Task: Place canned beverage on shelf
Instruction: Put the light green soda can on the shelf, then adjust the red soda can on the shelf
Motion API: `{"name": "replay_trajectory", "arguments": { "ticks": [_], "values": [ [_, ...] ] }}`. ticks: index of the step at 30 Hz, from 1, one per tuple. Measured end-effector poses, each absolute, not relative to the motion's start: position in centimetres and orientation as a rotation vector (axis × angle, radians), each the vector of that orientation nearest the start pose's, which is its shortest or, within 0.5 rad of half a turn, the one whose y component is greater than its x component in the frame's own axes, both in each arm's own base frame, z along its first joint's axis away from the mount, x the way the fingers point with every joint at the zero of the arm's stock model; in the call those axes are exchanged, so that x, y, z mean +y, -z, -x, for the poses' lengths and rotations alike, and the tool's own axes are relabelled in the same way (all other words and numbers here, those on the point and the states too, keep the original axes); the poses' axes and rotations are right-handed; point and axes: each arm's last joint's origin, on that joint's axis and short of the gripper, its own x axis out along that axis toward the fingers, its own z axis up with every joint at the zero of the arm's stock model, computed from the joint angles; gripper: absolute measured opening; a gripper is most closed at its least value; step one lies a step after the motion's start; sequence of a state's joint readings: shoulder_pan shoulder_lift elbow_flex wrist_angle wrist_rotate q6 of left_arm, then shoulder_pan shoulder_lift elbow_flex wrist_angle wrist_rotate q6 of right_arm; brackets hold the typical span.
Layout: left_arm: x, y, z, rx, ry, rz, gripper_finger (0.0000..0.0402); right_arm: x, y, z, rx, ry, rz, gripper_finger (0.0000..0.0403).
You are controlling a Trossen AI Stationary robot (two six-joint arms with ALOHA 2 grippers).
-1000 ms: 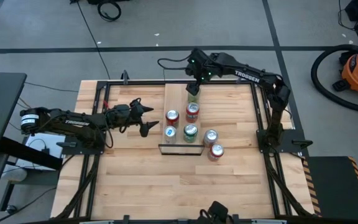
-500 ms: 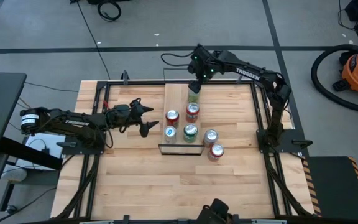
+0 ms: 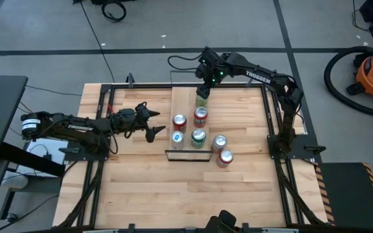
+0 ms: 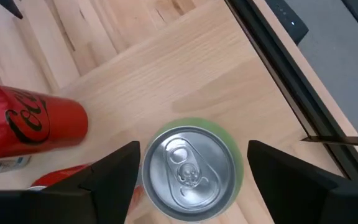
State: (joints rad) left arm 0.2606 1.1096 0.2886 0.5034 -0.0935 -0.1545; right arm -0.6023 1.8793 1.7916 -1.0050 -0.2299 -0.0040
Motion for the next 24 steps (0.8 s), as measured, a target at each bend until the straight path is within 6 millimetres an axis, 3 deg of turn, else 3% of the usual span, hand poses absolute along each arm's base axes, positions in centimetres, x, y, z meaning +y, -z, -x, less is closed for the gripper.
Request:
{"name": "replay_trajectory", "arguments": {
  "ticks": [18, 24],
  "values": [
    [5.5, -17.1, -19.7, 0.292, -0.375, 0.179, 0.0389, -19.4, -30.6, -33.8, 1.061, 0.281, -0.431, 0.0291],
    [5.5, -17.1, -19.7, 0.291, -0.376, 0.185, 0.0389, -19.3, -30.7, -34.2, 1.058, 0.361, -0.370, 0.0291]
  ]
}}
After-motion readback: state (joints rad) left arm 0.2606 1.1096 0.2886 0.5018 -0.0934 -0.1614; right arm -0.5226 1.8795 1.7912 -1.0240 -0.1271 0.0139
